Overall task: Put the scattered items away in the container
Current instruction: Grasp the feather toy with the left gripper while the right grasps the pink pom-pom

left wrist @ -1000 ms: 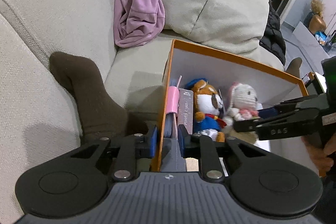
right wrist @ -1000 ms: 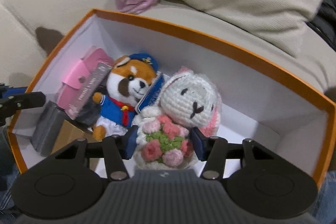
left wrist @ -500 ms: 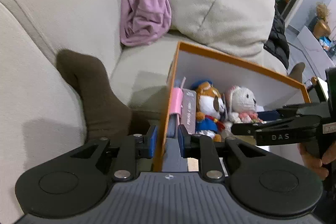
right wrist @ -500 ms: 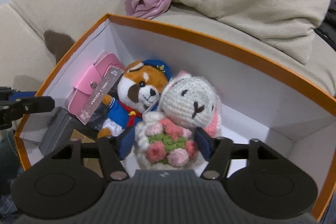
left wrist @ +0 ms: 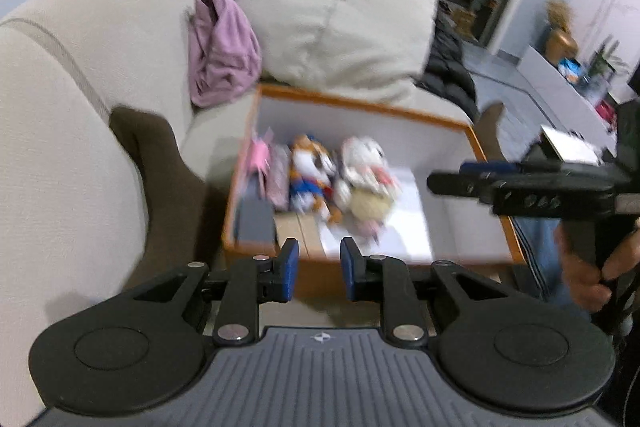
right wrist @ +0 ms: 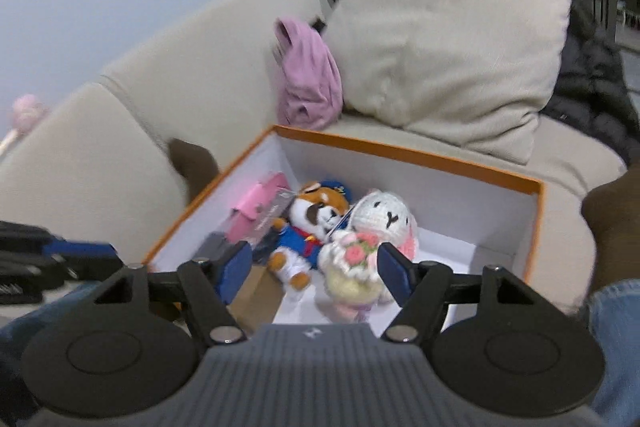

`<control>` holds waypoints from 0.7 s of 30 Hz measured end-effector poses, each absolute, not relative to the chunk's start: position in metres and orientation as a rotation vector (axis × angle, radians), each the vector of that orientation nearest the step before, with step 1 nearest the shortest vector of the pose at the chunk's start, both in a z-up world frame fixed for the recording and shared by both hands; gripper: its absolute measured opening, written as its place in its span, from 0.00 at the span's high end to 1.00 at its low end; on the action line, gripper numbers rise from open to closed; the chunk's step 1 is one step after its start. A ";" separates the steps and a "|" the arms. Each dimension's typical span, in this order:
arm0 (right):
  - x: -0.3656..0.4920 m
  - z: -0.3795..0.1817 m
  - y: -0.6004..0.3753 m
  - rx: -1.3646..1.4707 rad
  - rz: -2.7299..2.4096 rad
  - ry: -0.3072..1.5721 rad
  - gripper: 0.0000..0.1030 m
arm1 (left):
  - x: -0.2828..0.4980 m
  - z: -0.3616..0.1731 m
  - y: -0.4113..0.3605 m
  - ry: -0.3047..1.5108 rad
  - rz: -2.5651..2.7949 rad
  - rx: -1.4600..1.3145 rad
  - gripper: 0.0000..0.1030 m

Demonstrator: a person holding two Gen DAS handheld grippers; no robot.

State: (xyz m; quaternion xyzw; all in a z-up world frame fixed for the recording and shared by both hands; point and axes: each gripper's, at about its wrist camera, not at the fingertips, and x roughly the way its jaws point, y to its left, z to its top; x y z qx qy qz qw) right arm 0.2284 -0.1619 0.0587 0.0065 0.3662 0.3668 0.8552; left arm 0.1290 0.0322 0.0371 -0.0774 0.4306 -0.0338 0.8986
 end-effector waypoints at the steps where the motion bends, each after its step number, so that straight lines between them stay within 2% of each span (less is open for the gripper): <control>1: 0.218 0.060 -0.168 0.020 0.784 0.763 0.35 | 0.120 0.034 0.029 0.900 -0.076 -0.163 0.74; 2: 0.205 0.060 -0.174 0.024 0.799 0.761 0.38 | 0.112 0.030 0.025 0.912 -0.079 -0.168 0.73; 10: 0.121 0.017 -0.188 -0.053 0.872 0.875 0.38 | 0.060 -0.026 0.012 1.039 -0.052 -0.307 0.65; 14: 0.095 -0.006 -0.180 -0.129 0.890 0.913 0.37 | 0.054 -0.054 0.011 1.082 0.012 -0.374 0.50; 21: 0.083 -0.039 -0.161 -0.255 0.887 0.938 0.35 | 0.062 -0.088 0.001 1.133 0.049 -0.401 0.50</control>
